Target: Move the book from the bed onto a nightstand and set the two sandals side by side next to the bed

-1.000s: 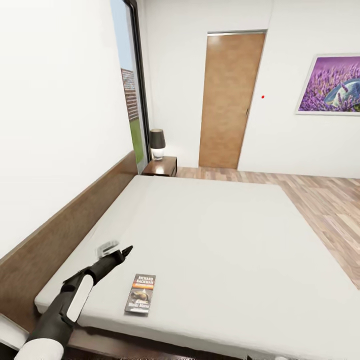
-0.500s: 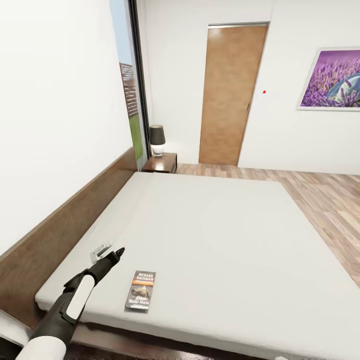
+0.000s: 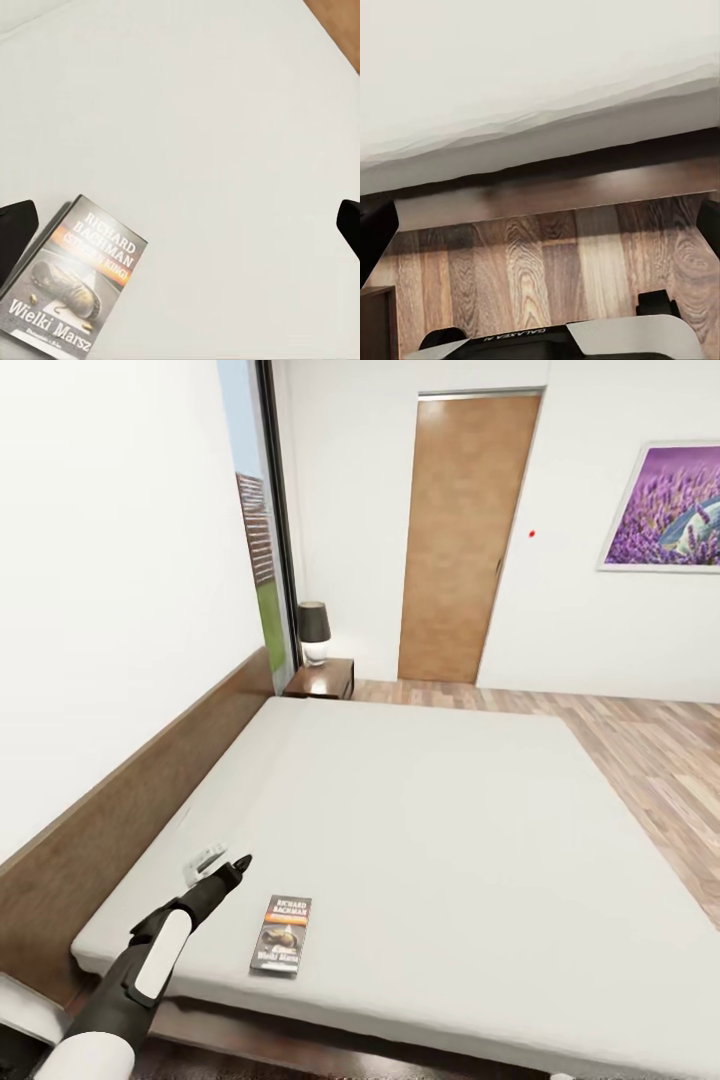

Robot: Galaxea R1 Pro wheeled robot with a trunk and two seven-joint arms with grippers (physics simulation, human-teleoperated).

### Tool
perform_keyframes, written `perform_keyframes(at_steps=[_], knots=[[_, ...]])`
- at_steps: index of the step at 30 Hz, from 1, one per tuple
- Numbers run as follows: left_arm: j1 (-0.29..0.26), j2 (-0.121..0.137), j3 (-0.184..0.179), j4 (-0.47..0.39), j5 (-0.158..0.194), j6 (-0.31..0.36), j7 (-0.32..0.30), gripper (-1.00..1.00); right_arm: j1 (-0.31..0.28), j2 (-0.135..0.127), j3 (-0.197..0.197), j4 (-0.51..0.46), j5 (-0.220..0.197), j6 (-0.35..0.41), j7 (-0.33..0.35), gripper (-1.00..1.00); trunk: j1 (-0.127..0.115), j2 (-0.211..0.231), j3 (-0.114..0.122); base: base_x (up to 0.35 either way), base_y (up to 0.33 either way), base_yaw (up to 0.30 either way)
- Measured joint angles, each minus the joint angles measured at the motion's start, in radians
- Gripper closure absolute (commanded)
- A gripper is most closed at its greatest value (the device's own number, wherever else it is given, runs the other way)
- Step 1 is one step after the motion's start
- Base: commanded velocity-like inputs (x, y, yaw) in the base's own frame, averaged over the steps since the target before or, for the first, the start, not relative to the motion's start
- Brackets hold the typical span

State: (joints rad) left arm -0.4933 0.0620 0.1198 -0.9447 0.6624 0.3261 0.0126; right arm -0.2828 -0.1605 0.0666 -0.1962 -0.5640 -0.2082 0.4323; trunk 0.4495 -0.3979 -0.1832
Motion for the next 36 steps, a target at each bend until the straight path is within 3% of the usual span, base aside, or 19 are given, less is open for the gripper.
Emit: perform_keyframes(at_steps=[5,11,16,24,36], knots=[[0.0,-0.008,-0.003,0.001,0.003,-0.002,0.0,-1.0,0.0,0.0,0.0,0.0,0.0,0.0,0.0,-1.0,0.0,0.0,-0.008,0.0,0.0,0.0],[-0.002,-0.089,-0.003,-0.047,0.003,-0.005,0.001,-1.0,0.0,0.0,0.0,0.0,0.0,0.0,0.0,-1.0,0.0,0.0,-0.017,0.0,0.0,0.0],[-0.004,-0.121,-0.002,-0.062,0.004,-0.004,0.0,-1.0,0.0,0.0,0.0,0.0,0.001,0.0,0.0,-1.0,0.0,0.0,-0.025,0.0,0.0,0.0],[-0.006,-0.123,0.003,-0.062,0.037,-0.03,0.0,-1.0,0.0,0.0,0.0,-0.001,0.0,0.0,0.0,-1.0,0.0,0.0,-0.037,0.0,0.0,0.0],[-0.006,-0.118,0.009,-0.06,0.041,-0.042,0.0,-1.0,0.0,0.0,0.0,0.0,0.0,0.0,0.0,-1.0,0.0,0.0,-0.056,0.0,0.0,0.0]])
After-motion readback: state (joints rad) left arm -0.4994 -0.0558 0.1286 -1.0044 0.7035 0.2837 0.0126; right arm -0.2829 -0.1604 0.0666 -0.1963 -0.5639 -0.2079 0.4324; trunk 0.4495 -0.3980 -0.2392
